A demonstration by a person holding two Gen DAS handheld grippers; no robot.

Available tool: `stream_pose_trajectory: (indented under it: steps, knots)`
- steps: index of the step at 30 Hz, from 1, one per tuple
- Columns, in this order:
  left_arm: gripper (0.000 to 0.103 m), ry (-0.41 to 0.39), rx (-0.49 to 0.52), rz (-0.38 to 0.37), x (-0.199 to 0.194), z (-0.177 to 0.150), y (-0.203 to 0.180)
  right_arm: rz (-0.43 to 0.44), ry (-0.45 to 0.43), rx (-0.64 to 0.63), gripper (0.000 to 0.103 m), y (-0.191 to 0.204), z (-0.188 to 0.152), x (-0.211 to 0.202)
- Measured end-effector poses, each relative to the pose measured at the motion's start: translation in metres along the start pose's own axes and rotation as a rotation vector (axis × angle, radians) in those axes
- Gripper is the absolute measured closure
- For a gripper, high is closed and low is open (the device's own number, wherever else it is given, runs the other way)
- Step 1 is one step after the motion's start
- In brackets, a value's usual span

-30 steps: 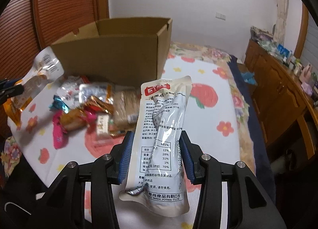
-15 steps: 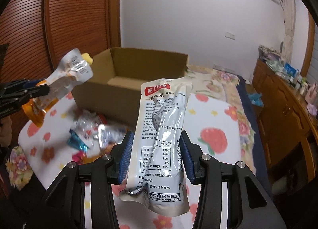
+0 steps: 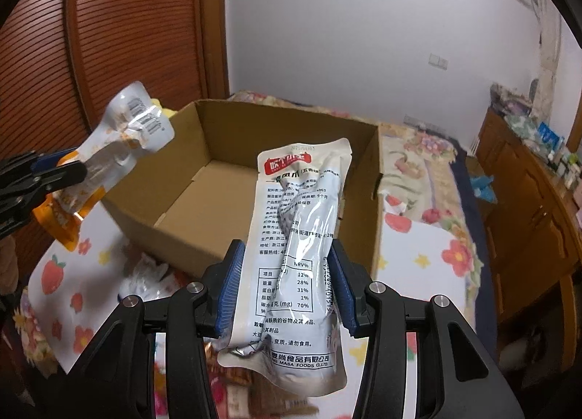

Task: Organize snacks
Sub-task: 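Carry the orange pouch into the box with the left tool while the right tool drops the white pouch in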

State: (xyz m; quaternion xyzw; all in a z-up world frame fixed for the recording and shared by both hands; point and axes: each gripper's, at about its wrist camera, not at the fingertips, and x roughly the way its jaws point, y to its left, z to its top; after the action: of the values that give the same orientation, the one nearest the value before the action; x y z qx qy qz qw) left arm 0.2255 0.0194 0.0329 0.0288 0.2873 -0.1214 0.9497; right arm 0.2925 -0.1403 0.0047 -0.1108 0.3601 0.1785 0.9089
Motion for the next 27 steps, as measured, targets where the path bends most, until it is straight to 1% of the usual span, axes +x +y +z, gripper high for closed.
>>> stream_pose_trajectory:
  steps: [2,5,9,11,15,18,22,27]
  knots:
    - [0.075,0.011,-0.004,0.005,0.007,0.004,0.001,0.001,0.02,0.013,0.057,-0.003,0.005,0.012]
    - [0.075,0.018,0.0,-0.002,0.016,0.01,-0.003,-0.006,0.037,0.029,0.053,-0.006,0.012,0.024]
    - [0.075,0.028,0.03,0.015,0.029,0.016,-0.011,-0.015,0.048,0.051,0.041,-0.008,0.012,0.036]
    - [0.075,0.033,0.033,0.025,0.036,0.018,-0.011,-0.02,0.041,0.057,0.04,-0.009,0.01,0.038]
    - [0.073,0.042,0.038,0.041,0.042,0.02,-0.014,0.011,0.009,0.067,0.04,-0.01,0.006,0.028]
    - [0.072,0.032,0.035,0.055,0.04,0.02,-0.015,0.037,-0.024,0.068,0.04,-0.006,0.003,0.014]
    - [0.07,0.018,0.031,0.054,0.034,0.021,-0.014,0.065,-0.055,0.057,0.039,0.002,-0.002,-0.001]
    - [0.068,0.008,0.026,0.026,0.018,0.011,-0.015,0.082,-0.082,0.039,0.039,0.008,-0.012,-0.019]
